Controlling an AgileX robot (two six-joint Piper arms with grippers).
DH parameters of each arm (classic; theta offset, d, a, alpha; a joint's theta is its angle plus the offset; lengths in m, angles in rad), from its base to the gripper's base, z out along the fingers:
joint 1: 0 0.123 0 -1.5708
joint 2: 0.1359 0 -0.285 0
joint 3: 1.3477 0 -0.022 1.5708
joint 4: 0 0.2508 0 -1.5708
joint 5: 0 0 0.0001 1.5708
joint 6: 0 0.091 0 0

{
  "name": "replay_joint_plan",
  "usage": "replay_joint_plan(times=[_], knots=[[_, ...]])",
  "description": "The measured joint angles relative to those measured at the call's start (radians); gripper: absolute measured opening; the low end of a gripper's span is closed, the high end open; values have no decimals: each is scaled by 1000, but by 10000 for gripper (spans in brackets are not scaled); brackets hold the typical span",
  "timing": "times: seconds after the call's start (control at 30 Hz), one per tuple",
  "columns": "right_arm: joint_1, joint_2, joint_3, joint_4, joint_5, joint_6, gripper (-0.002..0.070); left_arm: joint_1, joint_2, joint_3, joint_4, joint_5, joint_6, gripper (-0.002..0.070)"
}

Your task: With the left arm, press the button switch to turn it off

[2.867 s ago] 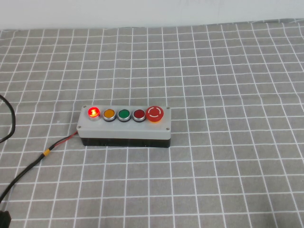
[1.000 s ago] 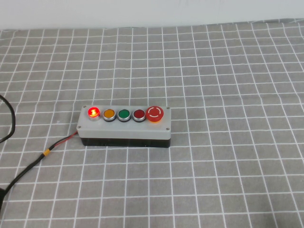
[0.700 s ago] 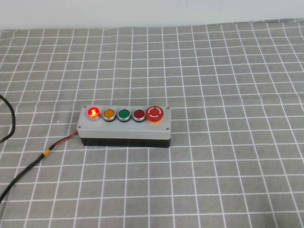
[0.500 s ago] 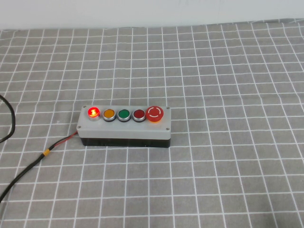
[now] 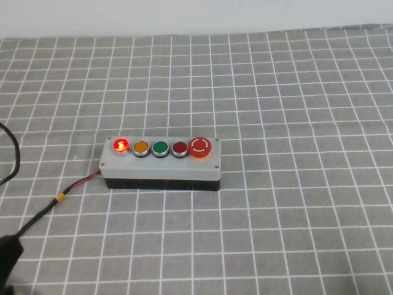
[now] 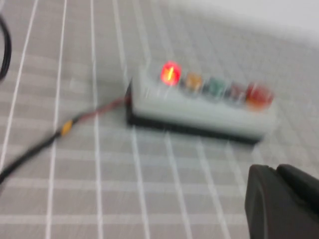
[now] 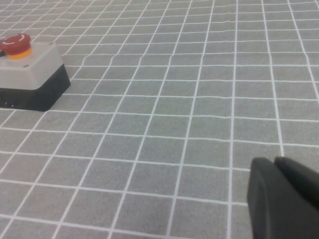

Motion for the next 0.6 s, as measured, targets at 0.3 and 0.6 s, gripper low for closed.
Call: replay_joint_plan(times=[0.3, 0.6], knots=[[0, 0, 0, 0, 0, 0, -16, 0, 532, -412, 97, 263, 113, -3], [0, 0, 0, 0, 0, 0, -16, -16, 967, -700, 129, 385, 182, -3]])
